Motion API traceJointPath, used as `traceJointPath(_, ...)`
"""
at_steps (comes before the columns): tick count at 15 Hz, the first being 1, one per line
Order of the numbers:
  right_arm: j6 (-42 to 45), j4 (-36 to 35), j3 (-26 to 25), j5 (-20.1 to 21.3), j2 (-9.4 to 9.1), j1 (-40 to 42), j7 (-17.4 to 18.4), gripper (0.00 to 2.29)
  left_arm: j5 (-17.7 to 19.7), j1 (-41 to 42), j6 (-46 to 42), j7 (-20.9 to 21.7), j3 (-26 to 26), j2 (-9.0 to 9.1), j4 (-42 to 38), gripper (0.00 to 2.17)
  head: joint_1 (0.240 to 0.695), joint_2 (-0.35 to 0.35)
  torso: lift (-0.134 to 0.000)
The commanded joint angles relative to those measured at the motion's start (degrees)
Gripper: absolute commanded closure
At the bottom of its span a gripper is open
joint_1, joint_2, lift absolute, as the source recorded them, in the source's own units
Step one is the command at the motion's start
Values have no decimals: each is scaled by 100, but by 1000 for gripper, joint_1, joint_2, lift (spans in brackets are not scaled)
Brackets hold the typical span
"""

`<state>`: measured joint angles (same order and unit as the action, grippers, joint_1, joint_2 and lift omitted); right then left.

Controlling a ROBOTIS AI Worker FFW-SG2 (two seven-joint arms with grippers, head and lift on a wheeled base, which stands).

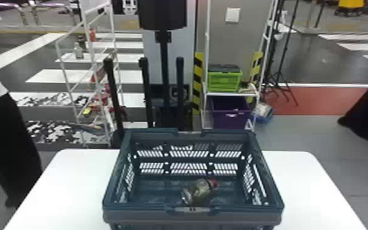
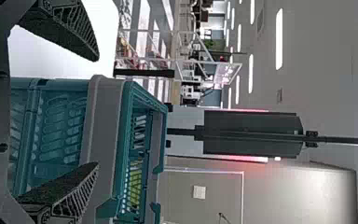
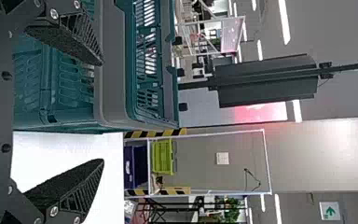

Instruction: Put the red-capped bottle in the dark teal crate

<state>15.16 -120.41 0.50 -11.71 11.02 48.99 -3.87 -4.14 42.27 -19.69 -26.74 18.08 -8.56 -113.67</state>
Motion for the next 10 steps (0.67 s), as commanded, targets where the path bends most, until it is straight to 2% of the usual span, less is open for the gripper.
traceJointPath(1,0,18,2,2,5,14,0,151,27,0,-39,29,-24,-22,12,87,499,0,0)
traceJointPath(10,0,26,2,28,5,14,0,151,62,9,-39,108,-85,-58,20,83,499,0,0)
